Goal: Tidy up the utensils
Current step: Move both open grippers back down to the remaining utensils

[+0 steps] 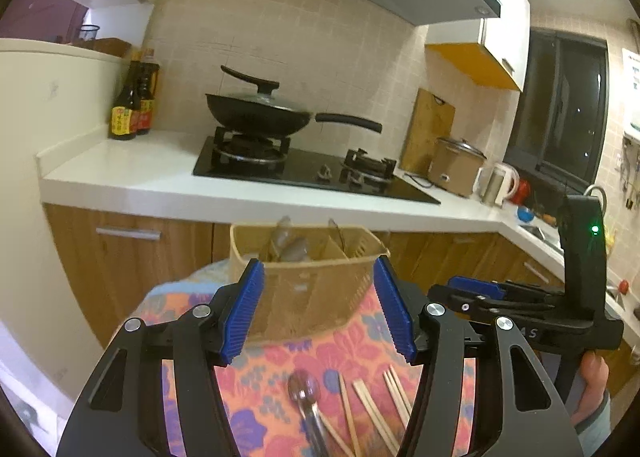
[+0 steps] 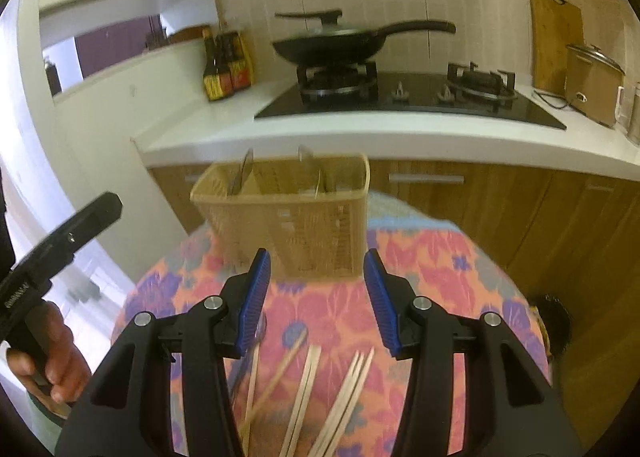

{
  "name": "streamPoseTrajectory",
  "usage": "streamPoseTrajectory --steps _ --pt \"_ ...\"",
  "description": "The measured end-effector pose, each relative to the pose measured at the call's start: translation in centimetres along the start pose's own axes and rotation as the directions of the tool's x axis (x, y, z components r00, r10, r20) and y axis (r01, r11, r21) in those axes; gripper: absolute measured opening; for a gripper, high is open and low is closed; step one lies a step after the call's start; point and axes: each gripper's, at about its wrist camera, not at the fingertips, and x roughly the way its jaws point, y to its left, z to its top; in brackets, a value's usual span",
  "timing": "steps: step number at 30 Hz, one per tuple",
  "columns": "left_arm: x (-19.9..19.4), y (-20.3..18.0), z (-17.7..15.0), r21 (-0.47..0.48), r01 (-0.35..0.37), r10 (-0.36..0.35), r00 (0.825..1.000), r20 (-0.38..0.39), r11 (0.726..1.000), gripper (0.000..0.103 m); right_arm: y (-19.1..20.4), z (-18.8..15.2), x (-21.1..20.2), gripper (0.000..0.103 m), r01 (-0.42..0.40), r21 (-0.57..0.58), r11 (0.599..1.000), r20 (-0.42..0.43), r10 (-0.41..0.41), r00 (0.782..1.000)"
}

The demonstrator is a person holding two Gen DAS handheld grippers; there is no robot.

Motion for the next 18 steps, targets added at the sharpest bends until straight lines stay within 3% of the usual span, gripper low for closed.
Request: streamPoseTrajectory --steps 6,10,13,18 --pt "-1.0 -0.6 -2.6 -0.005 -0.019 0.018 0.997 -0.074 1.0 0.055 -0.1 -3.6 0.6 0.044 0.008 0.011 1.0 -0.094 -0.007 0.996" --pt "-0.4 -0.1 -4.5 -0.03 -0.03 0.025 0.987 -0.159 0.999 0.054 -0.8 -5.8 1.1 0.037 0.001 0.032 0.999 -0.15 0.003 0.989" --pt "0.6 0.6 -6.2 -0.053 -0.041 0.027 0.969 -0.244 0.998 0.053 -1.9 -7.4 1.5 0.034 0.014 0.069 0.998 -0.183 -0.001 0.983" --pt "2.8 1.1 -9.2 -0.049 -0.047 0.025 0.924 -0.382 0.998 0.046 -4.6 -10.0 3.3 0.023 0.043 0.158 0.986 -0.269 0.001 0.963"
